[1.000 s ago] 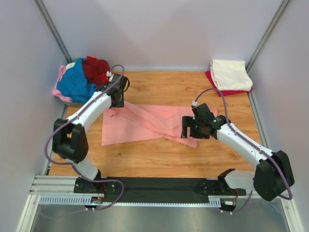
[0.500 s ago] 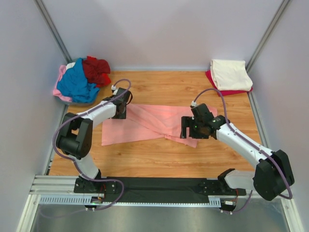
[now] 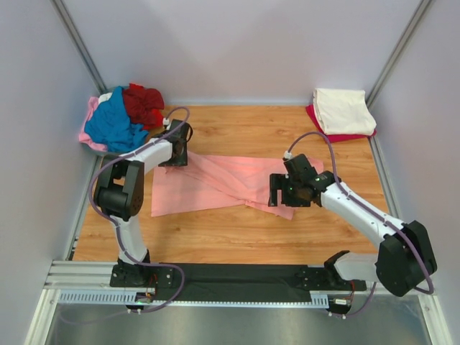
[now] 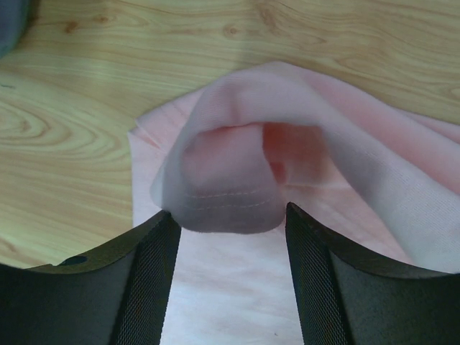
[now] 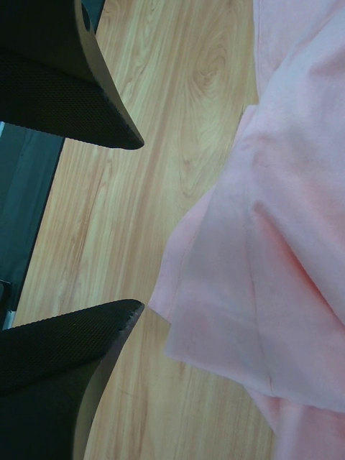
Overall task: Fold and stack the t-shirts
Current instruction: Flatten the tshirt out
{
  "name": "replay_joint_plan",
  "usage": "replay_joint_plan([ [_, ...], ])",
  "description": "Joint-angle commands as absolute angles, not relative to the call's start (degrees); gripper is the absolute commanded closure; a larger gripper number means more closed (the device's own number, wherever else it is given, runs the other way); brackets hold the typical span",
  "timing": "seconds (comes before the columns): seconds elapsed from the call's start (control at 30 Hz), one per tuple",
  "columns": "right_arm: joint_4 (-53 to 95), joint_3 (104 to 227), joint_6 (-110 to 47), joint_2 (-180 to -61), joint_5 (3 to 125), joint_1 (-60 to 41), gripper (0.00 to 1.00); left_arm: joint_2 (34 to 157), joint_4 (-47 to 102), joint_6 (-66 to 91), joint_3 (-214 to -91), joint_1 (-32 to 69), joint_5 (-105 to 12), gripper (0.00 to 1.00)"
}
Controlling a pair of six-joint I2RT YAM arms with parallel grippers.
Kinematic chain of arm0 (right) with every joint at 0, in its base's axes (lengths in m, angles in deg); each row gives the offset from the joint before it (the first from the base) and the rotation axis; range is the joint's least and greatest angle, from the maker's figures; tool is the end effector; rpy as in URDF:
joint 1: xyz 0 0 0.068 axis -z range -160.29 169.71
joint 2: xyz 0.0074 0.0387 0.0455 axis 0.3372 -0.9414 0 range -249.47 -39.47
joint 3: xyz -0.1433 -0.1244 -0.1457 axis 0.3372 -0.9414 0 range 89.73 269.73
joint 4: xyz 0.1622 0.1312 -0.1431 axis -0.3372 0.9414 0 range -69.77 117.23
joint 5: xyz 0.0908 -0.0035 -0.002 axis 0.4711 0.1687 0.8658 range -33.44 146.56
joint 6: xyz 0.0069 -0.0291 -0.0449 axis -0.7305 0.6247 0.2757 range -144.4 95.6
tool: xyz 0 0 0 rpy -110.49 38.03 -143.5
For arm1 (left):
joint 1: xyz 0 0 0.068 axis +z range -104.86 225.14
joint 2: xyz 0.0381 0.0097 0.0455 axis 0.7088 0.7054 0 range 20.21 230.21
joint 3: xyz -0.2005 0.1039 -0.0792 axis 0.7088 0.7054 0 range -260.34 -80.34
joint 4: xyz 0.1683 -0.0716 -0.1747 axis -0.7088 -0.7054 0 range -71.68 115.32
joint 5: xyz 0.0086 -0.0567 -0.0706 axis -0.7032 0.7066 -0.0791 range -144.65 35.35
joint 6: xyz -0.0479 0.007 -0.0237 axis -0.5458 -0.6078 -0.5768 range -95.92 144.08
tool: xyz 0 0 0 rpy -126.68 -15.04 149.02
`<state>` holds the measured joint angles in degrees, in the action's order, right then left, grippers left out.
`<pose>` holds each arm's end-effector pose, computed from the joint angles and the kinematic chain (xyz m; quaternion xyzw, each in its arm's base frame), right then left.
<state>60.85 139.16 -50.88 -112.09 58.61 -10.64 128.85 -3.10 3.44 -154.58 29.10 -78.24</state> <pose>0.2067 0.1225 0.1960 -0.0368 0.9731 0.1231 0.1910 0.3599 -0.0888 0.1520 -0.0862 0.9488 0.1163 0.2808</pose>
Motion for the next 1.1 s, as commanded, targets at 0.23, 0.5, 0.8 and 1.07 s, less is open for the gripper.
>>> replay_joint_plan([
  [0.23, 59.5, 141.7, -50.4, -115.2, 59.3, -11.0, 0.14, 128.2, -5.7, 3.0, -154.0, 29.2, -75.4, 0.32],
  [0.5, 60.1, 142.4, -49.7, -115.7, 58.9, -11.0, 0.14, 130.8, -6.9, 2.1, -157.7, 30.9, -75.2, 0.32],
  [0.8, 60.5, 143.3, -49.6, -116.6, 59.0, -11.0, 0.14, 133.1, -8.4, 1.4, -160.5, 33.4, -72.2, 0.42],
  [1.07, 60.4, 143.7, -49.5, -117.5, 59.1, -11.1, 0.14, 131.9, -6.7, 1.1, -158.9, 34.0, -70.9, 0.73],
])
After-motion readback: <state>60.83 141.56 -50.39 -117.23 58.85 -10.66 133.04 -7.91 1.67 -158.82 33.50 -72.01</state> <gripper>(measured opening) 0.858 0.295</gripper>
